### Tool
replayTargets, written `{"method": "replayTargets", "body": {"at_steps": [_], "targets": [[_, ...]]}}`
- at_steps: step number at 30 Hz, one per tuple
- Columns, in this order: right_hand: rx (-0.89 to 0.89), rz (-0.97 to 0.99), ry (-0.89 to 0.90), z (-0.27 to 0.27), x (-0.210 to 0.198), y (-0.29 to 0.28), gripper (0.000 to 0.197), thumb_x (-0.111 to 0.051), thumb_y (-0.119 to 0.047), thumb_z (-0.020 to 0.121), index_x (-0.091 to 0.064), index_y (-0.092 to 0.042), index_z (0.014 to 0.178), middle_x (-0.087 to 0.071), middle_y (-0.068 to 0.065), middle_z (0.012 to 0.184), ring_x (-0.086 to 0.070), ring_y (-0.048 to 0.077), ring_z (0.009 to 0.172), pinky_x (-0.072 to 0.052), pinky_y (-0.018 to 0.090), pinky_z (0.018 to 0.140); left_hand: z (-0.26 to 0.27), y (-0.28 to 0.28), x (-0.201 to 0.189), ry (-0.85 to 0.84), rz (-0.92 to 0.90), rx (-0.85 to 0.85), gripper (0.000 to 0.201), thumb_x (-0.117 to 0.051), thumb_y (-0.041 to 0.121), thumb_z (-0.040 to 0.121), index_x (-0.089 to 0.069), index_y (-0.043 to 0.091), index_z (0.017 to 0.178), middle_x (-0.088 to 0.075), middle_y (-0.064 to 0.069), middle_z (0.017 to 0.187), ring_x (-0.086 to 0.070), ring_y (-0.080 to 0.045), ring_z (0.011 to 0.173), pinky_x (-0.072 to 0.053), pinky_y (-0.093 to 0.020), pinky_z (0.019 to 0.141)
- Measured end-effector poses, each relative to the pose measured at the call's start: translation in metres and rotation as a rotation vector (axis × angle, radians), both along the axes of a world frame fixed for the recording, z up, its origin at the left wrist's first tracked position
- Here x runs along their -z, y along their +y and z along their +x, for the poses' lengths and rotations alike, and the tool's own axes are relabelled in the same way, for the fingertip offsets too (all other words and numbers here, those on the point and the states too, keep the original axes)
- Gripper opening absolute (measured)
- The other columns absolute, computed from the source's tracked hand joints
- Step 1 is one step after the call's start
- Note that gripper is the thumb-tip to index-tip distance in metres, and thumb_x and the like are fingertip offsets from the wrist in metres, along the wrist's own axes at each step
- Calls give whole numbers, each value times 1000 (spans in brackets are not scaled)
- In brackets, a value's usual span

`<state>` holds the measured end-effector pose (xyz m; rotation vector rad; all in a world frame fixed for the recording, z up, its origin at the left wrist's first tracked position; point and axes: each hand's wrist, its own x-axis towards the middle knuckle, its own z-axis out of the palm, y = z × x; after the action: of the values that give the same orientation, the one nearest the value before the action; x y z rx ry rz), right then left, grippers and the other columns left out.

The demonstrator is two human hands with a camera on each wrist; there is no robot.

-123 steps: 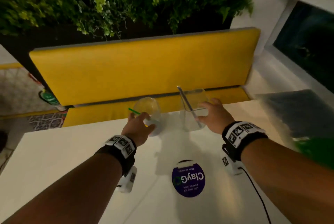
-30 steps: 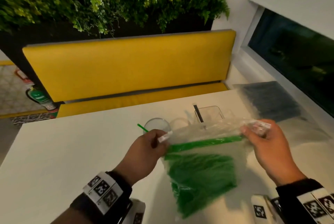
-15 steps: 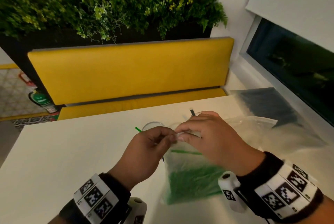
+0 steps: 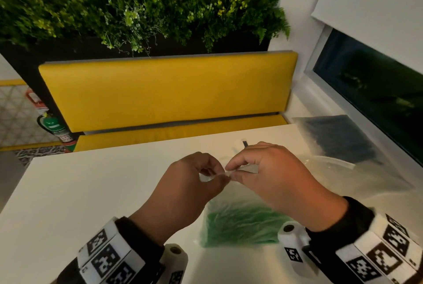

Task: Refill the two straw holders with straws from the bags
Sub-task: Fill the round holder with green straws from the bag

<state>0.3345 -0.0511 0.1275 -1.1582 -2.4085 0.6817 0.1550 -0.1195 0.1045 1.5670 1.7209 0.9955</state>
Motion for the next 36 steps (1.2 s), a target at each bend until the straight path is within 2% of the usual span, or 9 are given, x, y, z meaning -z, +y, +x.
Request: {"method": "replayTargets", "body": {"at_steps": [10, 14, 17, 21, 23, 26, 30, 33, 36], "targets": [[69, -14, -96, 24, -4, 4, 7, -67, -43, 86, -71, -39, 92, -61, -34, 86, -56, -10, 91, -46, 22, 81, -10, -6, -4, 65, 18, -19, 15, -66, 23, 93, -69, 30, 80, -70, 19, 78, -57, 11, 59, -39, -5, 60], [197, -24, -137, 69, -5, 13, 4, -66, -46, 84, -68, -44, 87, -63, -35, 91, -55, -17, 85, -45, 22, 76, -27, -8, 0, 139, 29, -79, 13, -65, 24, 93, -68, 30, 82, -72, 18, 82, -63, 8, 79, -40, -3, 66], [302, -34, -168, 107, -1, 19, 4, -69, -42, 83, -66, -45, 82, -68, -28, 87, -59, -9, 86, -51, 33, 79, -40, -8, 3, 197, 32, -110, 13, -64, 24, 94, -66, 31, 84, -71, 18, 82, -61, 9, 86, -39, -1, 66], [373, -49, -217, 144, 8, 23, 16, -73, -36, 84, -63, -48, 78, -67, -28, 84, -60, -8, 83, -43, 21, 67, -51, -7, 6, 217, 13, -145, 11, -63, 26, 95, -65, 31, 86, -68, 21, 80, -61, 11, 79, -38, -1, 61], [358, -63, -214, 147, 8, 20, 17, -74, -37, 82, -63, -50, 83, -65, -34, 92, -59, -8, 90, -42, 20, 73, -51, -8, 8, 217, 11, -131, 11, -62, 27, 95, -64, 32, 86, -69, 22, 80, -61, 9, 79, -38, -2, 61], [229, -53, -216, 128, 3, 14, 36, -64, -54, 82, -52, -57, 115, -44, -40, 126, -47, -7, 112, -41, 27, 92, -46, -8, 10, 170, 33, -88, 11, -62, 25, 96, -64, 31, 87, -68, 24, 85, -64, 3, 80, -42, -5, 63], [61, 6, -250, 80, 4, 25, 45, -47, -58, 91, -44, -49, 136, -46, -28, 140, -43, -1, 128, -38, 30, 108, -40, -9, 9, 176, 68, -9, 11, -60, 27, 96, -64, 32, 88, -68, 22, 86, -61, -16, 66, -46, -17, 62], [36, -52, -230, 55, 14, 39, 33, -50, -48, 96, -57, -44, 128, -62, -21, 130, -57, 3, 116, -48, 36, 101, -41, -9, 11, 191, 80, -7, 11, -60, 25, 96, -63, 34, 89, -67, 24, 85, -56, -9, 60, -42, -10, 58], [72, -170, -180, 45, 19, 44, 12, -66, -37, 89, -74, -37, 99, -73, -19, 97, -63, -2, 88, -54, 33, 85, -42, -12, 15, 404, 283, -51, 10, -60, 30, 96, -65, 30, 105, -65, 17, 108, -59, -4, 87, -50, -25, 79]]}}
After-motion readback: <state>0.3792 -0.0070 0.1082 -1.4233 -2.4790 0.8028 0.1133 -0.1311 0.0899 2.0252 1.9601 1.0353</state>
